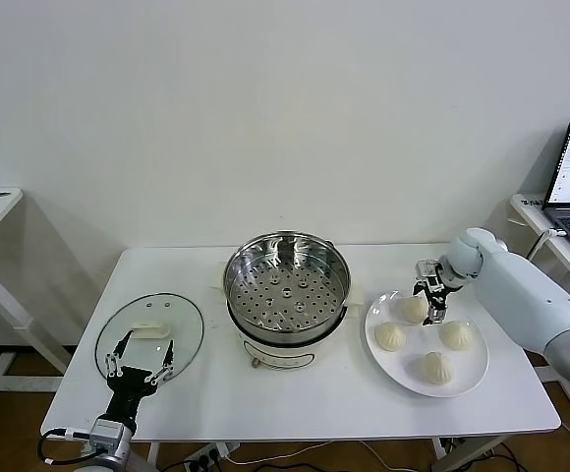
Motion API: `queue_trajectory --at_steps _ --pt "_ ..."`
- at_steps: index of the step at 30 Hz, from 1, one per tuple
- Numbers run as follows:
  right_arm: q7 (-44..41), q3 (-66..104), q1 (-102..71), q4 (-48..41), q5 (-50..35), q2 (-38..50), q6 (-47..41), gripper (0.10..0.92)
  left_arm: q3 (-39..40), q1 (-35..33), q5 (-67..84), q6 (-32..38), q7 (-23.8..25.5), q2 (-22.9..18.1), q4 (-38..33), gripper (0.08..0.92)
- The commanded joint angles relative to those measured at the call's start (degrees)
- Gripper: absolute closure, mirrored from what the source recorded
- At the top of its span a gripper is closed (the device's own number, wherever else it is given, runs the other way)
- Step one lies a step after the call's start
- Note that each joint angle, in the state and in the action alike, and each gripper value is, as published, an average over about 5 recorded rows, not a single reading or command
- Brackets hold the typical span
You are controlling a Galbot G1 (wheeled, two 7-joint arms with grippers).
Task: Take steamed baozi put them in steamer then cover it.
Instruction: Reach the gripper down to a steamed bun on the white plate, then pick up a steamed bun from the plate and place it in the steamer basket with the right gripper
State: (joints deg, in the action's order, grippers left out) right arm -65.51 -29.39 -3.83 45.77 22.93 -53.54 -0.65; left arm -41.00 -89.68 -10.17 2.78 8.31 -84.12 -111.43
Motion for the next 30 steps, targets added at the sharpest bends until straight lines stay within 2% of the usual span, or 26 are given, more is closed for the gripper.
queue_trajectory --at_steps 1,4,10,16,23,30 --pt "0.0 0.0 0.2 -1.0 1.1 -1.0 0.1 0.300 0.0 -0.1 -0.1 0.2 0.0 -0.2 0.0 0.177" --pt "0.1 0.1 0.1 -0.8 1.0 -0.9 0.2 0.329 0.1 -0.2 -0.2 0.2 0.0 -0.2 -0.1 0.177" --pt "-0.2 -0.1 0.1 1.3 0.3 0.5 0.3 0.338 0.2 -0.5 -0.5 0.4 -0.2 -0.5 -0.3 0.177" --pt "-2.0 -4.5 4.0 9.8 -6.8 6.6 2.0 0.343 0.5 -1.0 -0.9 0.4 -0.3 -0.7 -1.0 0.177" --pt "-5.6 -19.2 21.7 22.9 -16.7 14.0 11.6 0.347 0.4 -1.8 -0.9 0.2 -0.5 -0.3 -2.1 0.177" --pt "-8.0 -31.4 40.0 31.2 -20.3 11.8 23.6 0.348 0.0 -2.4 -0.8 0.2 -0.5 -0.1 -2.6 0.177"
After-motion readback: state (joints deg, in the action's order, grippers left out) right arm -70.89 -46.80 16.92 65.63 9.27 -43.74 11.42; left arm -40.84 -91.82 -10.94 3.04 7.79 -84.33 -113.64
